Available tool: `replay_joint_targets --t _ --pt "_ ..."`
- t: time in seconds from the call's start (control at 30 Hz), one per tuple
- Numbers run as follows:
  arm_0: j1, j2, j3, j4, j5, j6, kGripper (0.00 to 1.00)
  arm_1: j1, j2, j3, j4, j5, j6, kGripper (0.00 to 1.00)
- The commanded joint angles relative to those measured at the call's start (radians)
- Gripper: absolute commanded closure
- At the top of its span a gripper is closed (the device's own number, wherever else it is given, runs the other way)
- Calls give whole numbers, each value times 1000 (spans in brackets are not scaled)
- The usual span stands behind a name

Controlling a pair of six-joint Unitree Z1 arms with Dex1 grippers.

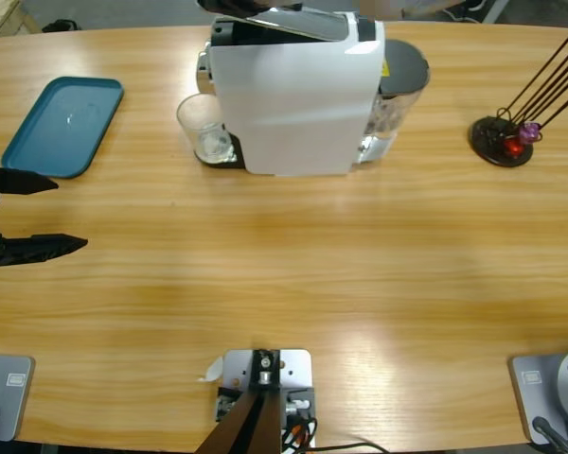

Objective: Pour coffee

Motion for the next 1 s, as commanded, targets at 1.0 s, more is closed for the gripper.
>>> replay_joint_targets --t 1.0 --pt "-10 5 31 -3 10 -8 4 9 233 270 -58 41 -4 1000"
